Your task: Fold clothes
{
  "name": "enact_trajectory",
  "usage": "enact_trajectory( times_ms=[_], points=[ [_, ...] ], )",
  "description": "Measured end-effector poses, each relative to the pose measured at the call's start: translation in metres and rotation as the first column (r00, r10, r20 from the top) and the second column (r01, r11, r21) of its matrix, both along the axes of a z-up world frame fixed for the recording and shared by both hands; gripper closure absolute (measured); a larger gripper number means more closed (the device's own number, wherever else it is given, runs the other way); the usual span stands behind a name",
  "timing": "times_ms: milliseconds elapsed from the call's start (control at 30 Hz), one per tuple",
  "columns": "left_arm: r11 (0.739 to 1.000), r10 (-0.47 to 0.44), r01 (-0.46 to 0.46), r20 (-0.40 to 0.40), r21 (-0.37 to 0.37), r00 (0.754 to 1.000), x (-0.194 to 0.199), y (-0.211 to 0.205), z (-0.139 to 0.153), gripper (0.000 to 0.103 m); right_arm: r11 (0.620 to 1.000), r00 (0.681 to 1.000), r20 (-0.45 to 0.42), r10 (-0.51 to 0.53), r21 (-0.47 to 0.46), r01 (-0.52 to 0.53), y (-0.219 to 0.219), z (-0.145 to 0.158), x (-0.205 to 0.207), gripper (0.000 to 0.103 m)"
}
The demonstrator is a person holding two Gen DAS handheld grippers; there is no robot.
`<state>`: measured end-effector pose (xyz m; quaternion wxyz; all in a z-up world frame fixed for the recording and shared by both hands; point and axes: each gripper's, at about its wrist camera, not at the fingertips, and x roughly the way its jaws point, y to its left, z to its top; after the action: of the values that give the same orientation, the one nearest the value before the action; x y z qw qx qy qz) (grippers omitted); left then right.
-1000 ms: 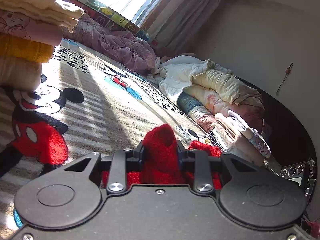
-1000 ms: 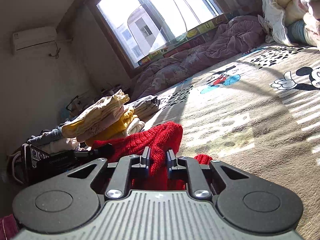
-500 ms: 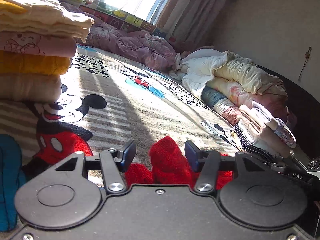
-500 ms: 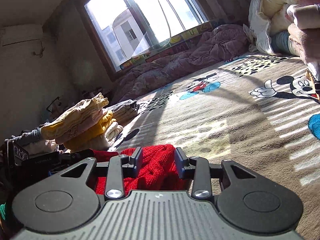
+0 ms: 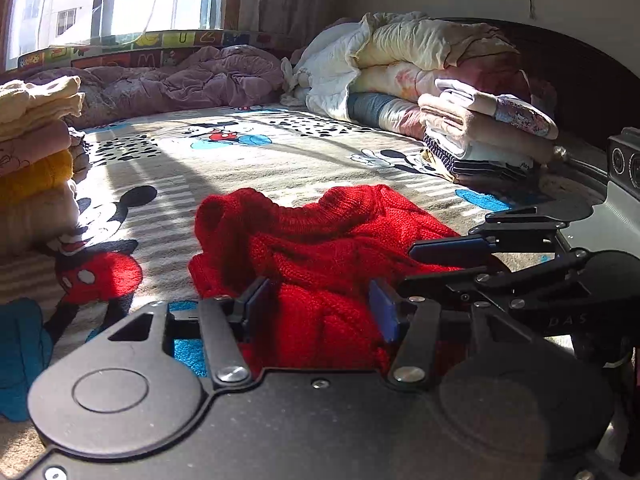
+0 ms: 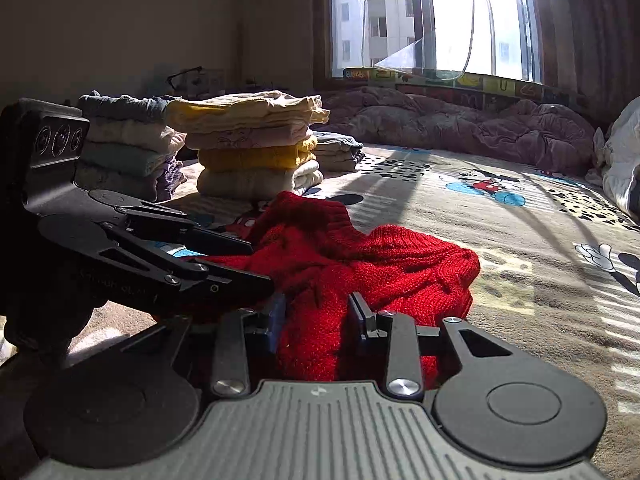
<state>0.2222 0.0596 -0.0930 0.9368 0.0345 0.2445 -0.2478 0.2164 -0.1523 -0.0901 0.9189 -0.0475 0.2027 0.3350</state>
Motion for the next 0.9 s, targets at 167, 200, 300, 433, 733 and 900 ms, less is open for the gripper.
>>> enact_trajectory(
  times_ms=[167,200,300,433,733,900],
  points=[
    [1.000,-0.001,0.001,0.016,0.016,1.000,0.004,0.000,-0.011,0.045,1.000,1.000,-0.030,0.006,0.022,-0.005,-0.001,-0.011,0.006,0.068],
    [1.000,-0.002,0.001,0.018,0.016,1.000,0.003,0.000,-0.012,0.045,1.000,0.999,-0.034,0.010,0.027,-0.009,-0.002,-0.011,0.005,0.068],
    [0.999,0.002,-0.003,0.031,0.036,1.000,-0.001,-0.003,-0.009,0.044,1.000,0.999,-0.040,0.009,0.029,-0.007,-0.004,-0.009,-0.001,0.068],
    [0.999,0.022,-0.025,0.081,0.036,0.996,-0.011,-0.003,0.015,0.047,0.997,1.000,0.001,-0.024,0.073,0.023,-0.017,0.005,-0.015,0.068],
    [0.998,0.054,-0.055,0.176,0.005,0.983,0.009,-0.009,0.019,0.062,0.997,0.991,0.119,-0.069,0.025,0.066,-0.011,0.017,0.005,0.065],
    [0.998,0.065,-0.066,0.035,0.022,0.997,0.042,-0.008,-0.005,0.061,0.998,0.998,0.011,-0.062,-0.014,0.062,-0.005,0.002,0.034,0.061]
  ],
)
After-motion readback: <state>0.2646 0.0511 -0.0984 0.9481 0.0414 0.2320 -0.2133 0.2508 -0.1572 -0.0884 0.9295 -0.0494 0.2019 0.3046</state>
